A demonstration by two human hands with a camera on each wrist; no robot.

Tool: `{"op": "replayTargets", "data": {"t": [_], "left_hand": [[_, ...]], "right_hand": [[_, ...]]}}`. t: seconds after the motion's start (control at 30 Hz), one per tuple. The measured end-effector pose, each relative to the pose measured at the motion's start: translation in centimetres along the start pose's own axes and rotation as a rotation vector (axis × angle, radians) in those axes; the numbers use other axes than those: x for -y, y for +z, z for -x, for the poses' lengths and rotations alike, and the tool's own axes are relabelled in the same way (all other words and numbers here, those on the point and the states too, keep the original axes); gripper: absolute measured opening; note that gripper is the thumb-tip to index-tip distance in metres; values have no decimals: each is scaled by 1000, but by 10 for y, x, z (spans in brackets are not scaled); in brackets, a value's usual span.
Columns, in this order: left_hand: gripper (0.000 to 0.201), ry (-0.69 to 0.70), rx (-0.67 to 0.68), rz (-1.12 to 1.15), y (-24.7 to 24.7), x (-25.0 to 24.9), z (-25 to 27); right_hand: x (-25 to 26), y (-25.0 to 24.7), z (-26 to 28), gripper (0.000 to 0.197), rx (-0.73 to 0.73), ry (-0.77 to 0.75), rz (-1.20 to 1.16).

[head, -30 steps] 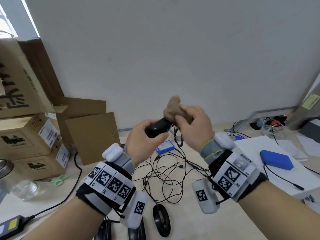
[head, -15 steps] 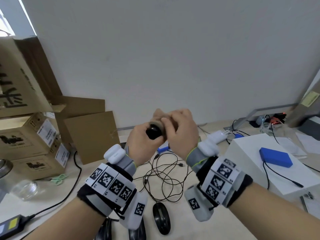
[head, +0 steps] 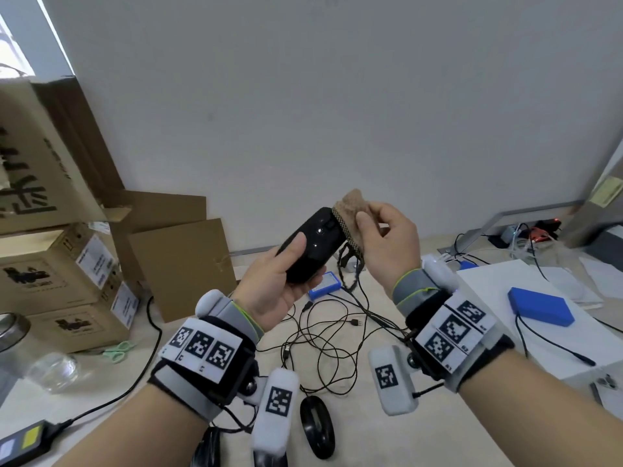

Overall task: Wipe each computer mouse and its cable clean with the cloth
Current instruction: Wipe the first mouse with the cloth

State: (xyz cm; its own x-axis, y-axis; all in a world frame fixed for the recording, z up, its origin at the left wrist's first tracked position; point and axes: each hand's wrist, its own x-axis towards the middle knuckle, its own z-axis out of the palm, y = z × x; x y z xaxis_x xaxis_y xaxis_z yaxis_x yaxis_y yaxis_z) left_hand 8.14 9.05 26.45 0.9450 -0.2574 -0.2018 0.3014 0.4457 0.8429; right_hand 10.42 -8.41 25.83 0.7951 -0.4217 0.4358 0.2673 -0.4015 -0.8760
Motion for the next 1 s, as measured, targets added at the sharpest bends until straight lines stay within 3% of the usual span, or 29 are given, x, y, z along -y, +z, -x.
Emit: {"op": "replayTargets", "data": {"t": [0.17, 0.33, 0.43, 0.5, 0.57, 0.6, 0.7, 0.77, 0.87, 0.93, 1.0], "left_hand": [[33, 44, 18, -8, 14, 7, -2], [72, -45, 3, 146, 15, 3, -2], [70, -9, 18, 101, 14, 2, -1], [56, 36, 19, -1, 12, 3, -2], [41, 93, 30, -89, 7, 3, -1], [44, 109, 34, -100, 5, 3, -1], [37, 98, 31, 33, 5, -1, 1], [28, 56, -17, 134, 9, -2, -2], [39, 38, -71, 97, 15, -1, 0], [41, 91, -99, -125, 17, 6, 3], [37, 235, -128, -486, 20, 12, 7]], "right_hand": [[17, 10, 31, 27, 79, -302, 292], [20, 8, 61, 26, 317, -587, 309], [19, 5, 54, 25, 372, -669, 302], [18, 6, 40, 25, 275, -590, 264], [14, 8, 20, 23, 162, -392, 236], [11, 8, 11, 21, 129, -272, 223], [12, 5, 1, 9, 27, 8, -48], [21, 3, 8, 11, -2, 57, -169], [24, 10, 20, 7, 31, 49, -218], [21, 13, 19, 12, 4, 47, -169], [18, 15, 21, 14, -11, 19, -109]]}}
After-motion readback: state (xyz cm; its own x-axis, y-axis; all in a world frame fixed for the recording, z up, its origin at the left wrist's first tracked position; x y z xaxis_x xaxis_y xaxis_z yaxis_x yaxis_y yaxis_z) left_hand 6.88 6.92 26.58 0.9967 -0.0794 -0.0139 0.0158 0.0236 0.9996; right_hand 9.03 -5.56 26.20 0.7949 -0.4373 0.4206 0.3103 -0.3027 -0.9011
